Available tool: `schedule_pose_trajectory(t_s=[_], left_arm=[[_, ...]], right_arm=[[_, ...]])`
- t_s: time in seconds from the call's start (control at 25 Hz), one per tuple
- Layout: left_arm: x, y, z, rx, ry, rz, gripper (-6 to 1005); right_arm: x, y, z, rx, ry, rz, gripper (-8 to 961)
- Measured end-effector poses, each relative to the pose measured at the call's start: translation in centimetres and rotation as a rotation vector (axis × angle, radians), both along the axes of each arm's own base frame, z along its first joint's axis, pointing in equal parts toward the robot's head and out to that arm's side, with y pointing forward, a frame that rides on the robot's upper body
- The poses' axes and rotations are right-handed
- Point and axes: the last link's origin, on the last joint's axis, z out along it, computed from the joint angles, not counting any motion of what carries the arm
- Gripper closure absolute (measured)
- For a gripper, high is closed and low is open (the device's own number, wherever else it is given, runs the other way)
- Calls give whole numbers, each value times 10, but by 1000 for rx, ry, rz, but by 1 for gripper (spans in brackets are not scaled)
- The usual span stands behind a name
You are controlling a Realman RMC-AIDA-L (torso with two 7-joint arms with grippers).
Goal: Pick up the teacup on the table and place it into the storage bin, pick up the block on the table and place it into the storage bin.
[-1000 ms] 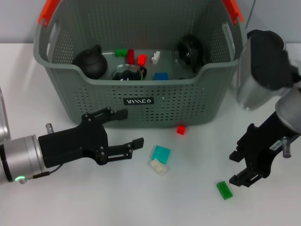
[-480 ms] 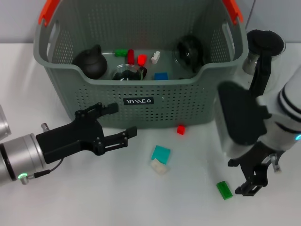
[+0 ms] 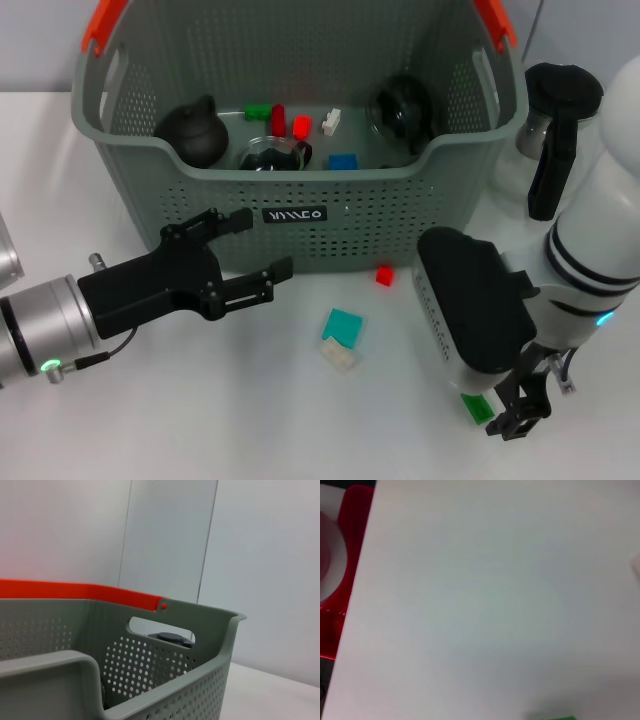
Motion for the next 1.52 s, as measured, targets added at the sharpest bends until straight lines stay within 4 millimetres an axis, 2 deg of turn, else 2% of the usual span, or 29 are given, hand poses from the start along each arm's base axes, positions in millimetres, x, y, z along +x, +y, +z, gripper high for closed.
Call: schedule_pose_trajectory(t_s=[1.04,1.36,1.52], left_arm=[[-2,1,1,0,6,6,146],[-2,0,1,1,6,8,146],[-3,-1,1,2,6,8,146]], right_arm=[[2,-2,-14,-9,-14,1,275],[3,0,-10,9,-19,-12,442],[-6,4,3,42,23,-42,496]])
